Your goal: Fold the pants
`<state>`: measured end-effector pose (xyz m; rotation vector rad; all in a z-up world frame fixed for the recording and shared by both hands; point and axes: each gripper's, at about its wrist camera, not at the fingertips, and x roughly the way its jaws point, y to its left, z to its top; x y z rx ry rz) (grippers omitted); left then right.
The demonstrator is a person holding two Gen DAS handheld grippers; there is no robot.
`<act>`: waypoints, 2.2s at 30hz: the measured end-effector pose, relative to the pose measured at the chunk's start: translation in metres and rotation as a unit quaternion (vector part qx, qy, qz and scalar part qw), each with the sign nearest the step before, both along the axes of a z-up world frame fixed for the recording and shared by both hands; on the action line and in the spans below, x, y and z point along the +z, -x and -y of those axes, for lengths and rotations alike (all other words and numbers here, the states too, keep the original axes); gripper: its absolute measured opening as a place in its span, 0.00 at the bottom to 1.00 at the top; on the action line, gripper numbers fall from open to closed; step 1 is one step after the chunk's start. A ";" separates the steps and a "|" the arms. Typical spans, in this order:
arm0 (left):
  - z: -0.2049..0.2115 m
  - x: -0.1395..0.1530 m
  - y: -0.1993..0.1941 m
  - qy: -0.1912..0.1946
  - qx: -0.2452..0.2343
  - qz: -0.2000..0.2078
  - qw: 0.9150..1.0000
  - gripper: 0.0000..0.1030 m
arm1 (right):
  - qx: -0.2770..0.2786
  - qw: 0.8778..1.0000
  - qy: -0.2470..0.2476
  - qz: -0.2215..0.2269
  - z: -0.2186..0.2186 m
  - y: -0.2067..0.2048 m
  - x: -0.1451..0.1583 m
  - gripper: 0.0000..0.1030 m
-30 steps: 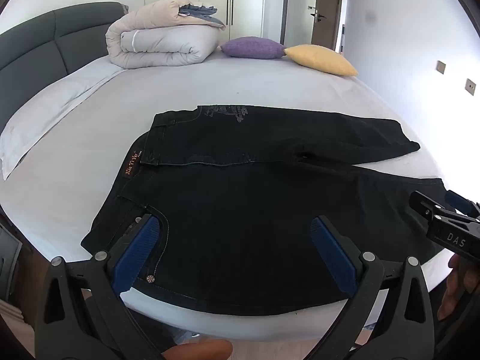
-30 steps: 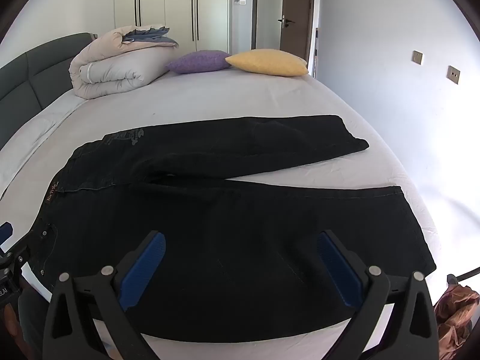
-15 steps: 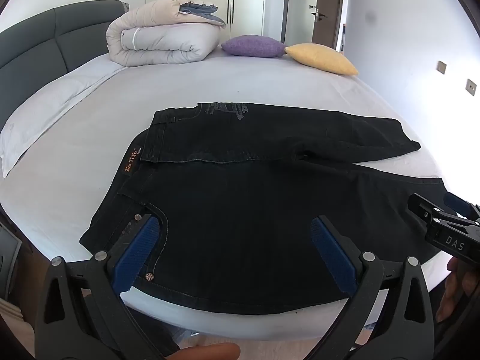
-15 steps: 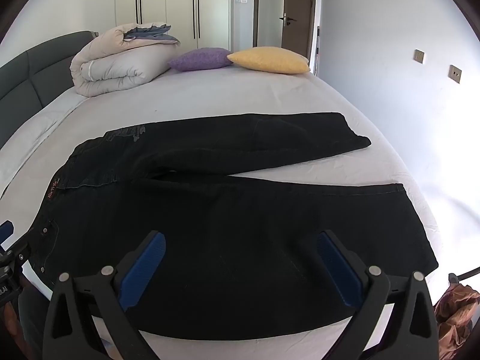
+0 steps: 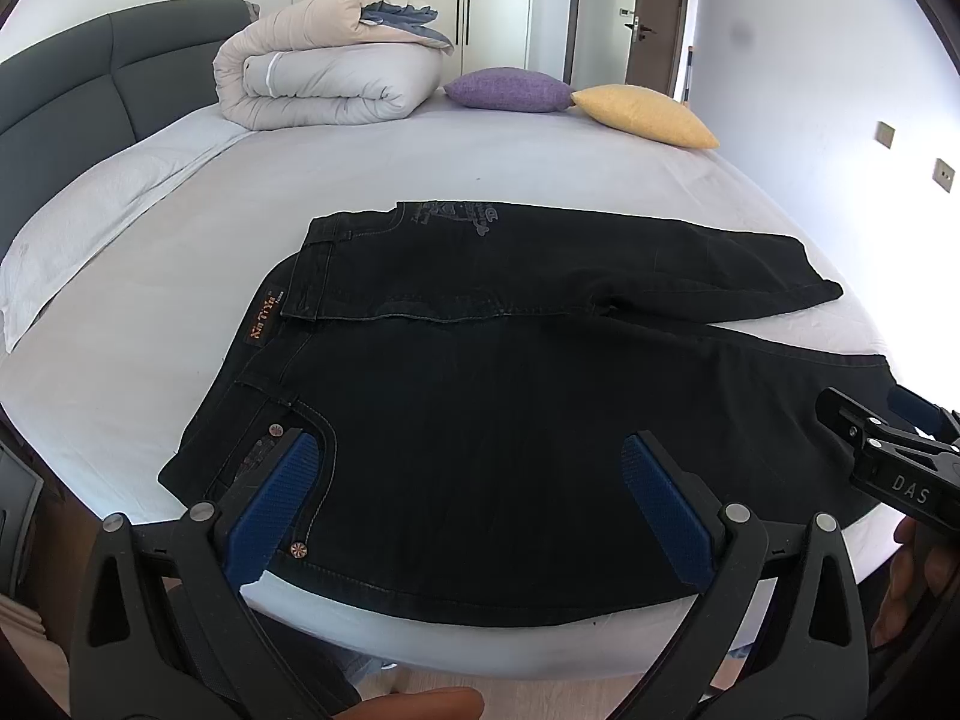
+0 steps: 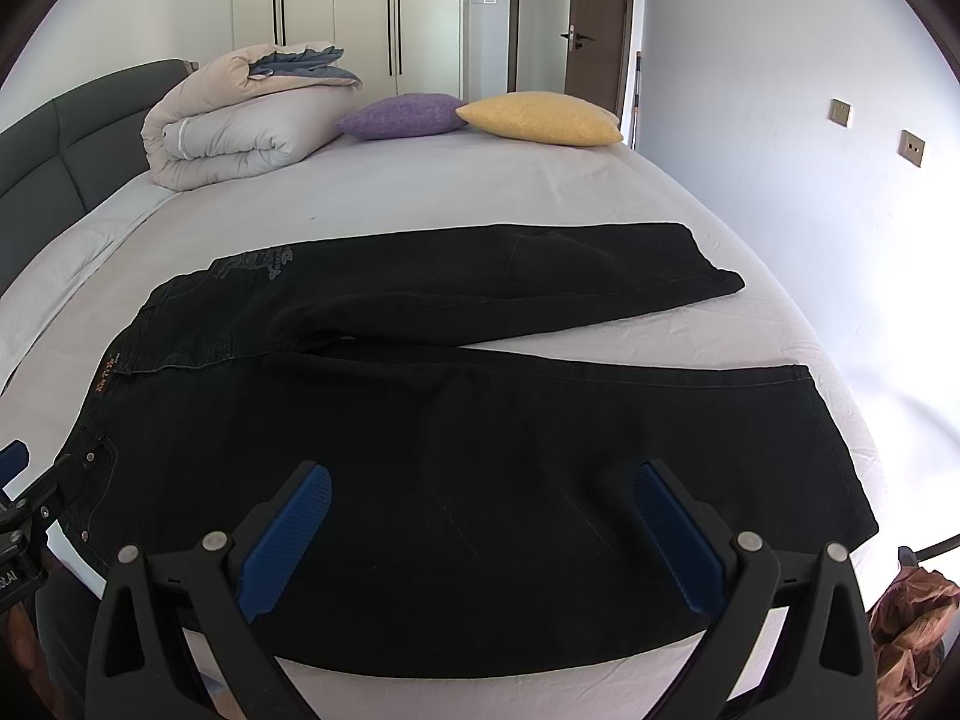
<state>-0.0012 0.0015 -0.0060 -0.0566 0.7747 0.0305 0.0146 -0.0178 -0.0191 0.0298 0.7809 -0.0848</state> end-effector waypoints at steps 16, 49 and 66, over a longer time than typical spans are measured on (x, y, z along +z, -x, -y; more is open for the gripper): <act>-0.001 -0.003 0.000 0.001 0.001 -0.002 1.000 1.00 | 0.001 1.000 -0.001 -0.002 -0.002 0.000 -0.003 1.00; 0.001 -0.006 0.001 0.002 0.001 -0.003 1.000 1.00 | 0.001 1.000 -0.002 -0.003 -0.003 0.000 -0.002 1.00; 0.001 -0.010 0.002 -0.001 0.005 -0.008 1.000 1.00 | 0.003 1.000 -0.003 -0.004 -0.007 0.001 -0.004 1.00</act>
